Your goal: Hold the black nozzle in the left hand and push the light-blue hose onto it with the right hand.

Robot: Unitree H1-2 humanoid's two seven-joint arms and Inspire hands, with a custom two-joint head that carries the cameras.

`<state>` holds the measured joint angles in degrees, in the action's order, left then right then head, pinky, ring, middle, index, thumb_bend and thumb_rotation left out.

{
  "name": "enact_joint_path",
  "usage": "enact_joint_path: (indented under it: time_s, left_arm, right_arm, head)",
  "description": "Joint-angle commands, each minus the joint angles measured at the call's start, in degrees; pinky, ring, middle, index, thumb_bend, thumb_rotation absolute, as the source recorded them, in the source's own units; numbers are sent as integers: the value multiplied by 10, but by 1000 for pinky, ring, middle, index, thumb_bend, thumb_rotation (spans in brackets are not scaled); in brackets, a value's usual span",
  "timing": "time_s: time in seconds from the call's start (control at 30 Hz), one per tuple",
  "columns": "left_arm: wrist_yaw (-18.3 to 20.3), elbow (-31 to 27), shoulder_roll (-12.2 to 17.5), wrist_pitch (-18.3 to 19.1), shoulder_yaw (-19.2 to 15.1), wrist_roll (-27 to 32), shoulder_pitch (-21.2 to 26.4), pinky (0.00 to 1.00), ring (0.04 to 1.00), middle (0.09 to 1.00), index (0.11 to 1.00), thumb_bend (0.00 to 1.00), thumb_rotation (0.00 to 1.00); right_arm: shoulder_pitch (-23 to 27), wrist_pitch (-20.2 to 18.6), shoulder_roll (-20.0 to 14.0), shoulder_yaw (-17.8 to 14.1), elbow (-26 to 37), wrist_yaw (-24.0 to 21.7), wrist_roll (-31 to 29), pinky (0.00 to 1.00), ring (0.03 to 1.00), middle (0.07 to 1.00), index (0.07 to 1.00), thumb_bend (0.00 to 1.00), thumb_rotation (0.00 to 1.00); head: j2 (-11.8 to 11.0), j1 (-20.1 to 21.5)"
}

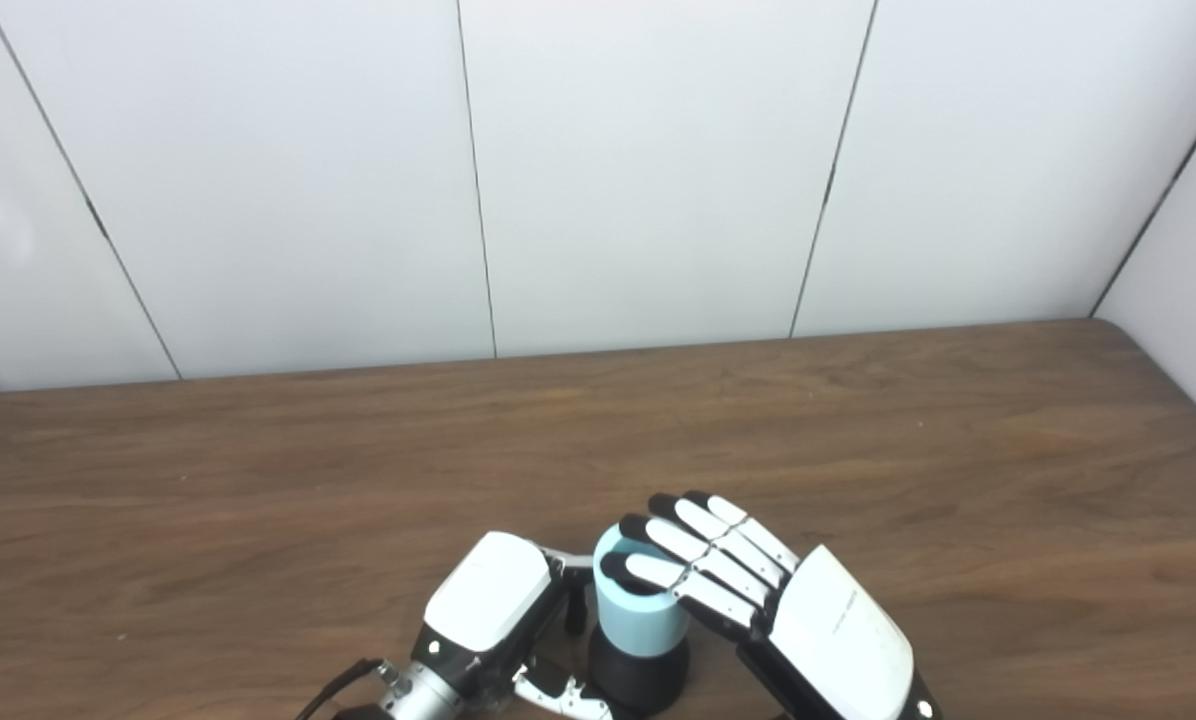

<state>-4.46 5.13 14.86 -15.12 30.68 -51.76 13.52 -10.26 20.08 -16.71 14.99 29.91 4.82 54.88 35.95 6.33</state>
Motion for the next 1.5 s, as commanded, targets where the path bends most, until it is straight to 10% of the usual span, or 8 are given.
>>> enact_joint_path:
  time_s: [0.0, 1.47]
  left_arm:
    - [16, 26, 11, 5, 7, -12, -17, 98, 140, 471, 480, 524, 0]
    - [37, 17, 10, 15, 4, -9, -18, 108, 149, 471, 480, 524, 0]
  right_arm:
    - [-32, -3, -27, 5, -25, -47, 20, 902, 919, 857, 780, 789, 646]
    - [-34, -40, -45, 21, -2, -128, 21, 851, 945, 886, 815, 818, 640]
  head:
    - [0, 0]
    - [0, -1]
